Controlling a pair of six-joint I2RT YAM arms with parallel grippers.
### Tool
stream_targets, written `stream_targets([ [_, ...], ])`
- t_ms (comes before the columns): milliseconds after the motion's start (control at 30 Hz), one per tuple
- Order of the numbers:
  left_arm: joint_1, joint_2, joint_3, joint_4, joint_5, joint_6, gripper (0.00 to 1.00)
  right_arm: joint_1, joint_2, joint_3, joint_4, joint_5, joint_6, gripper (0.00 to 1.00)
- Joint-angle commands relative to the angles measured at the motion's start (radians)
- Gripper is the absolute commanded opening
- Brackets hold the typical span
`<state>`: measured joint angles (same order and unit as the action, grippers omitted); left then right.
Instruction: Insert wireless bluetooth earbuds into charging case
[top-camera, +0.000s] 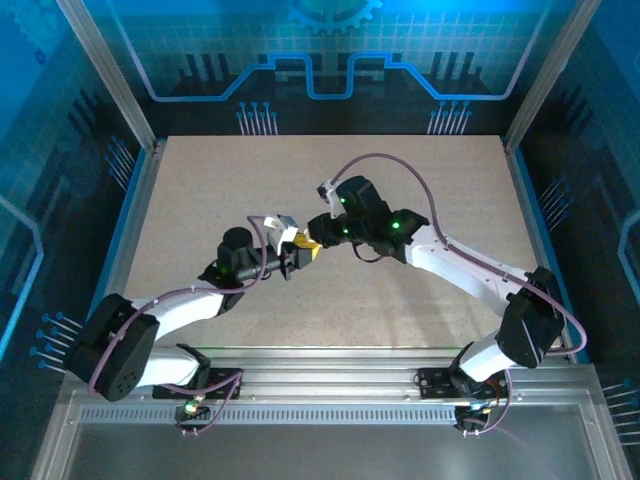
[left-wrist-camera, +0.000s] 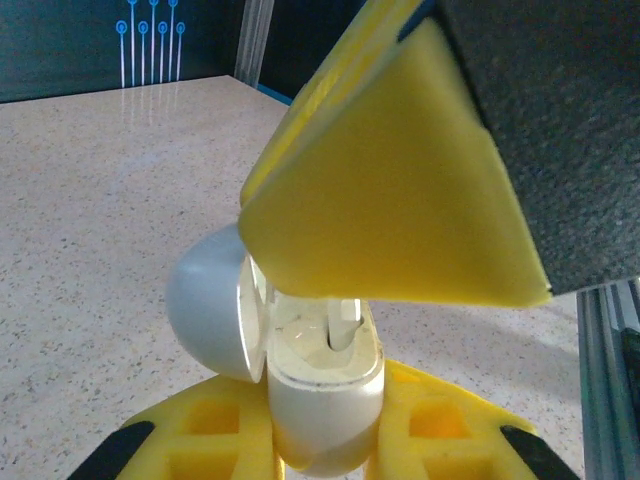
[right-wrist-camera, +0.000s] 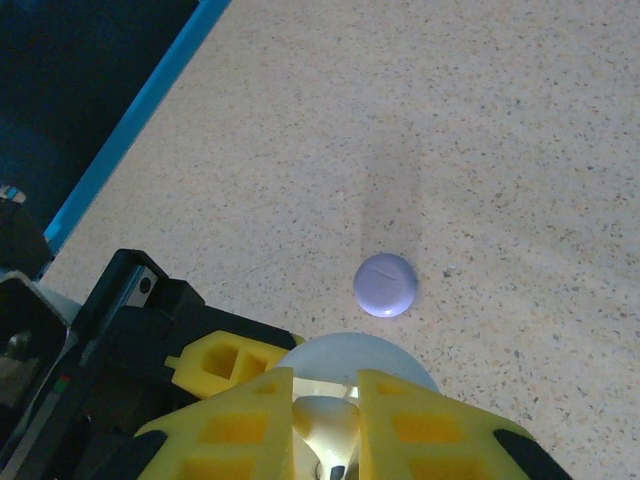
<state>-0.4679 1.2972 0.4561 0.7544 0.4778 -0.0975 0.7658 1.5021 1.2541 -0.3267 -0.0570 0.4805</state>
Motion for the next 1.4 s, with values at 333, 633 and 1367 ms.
stream_targets([
  [333, -0.003, -0.084, 0.016, 0.019, 0.064, 0.054, 0.13, 0.005, -0.062, -0.057, 0.015, -0.073, -0.122, 0.21],
  [633, -0.003, -0.107, 0.024, -0.021, 0.066, 0.069, 0.13, -0.003, -0.067, -0.056, 0.018, -0.081, -0.124, 0.24],
  [1367, -0.003, -0.125, 0.029, -0.05, 0.067, 0.071, 0.13, -0.005, -0.149, -0.055, 0.037, -0.089, -0.114, 0.31],
])
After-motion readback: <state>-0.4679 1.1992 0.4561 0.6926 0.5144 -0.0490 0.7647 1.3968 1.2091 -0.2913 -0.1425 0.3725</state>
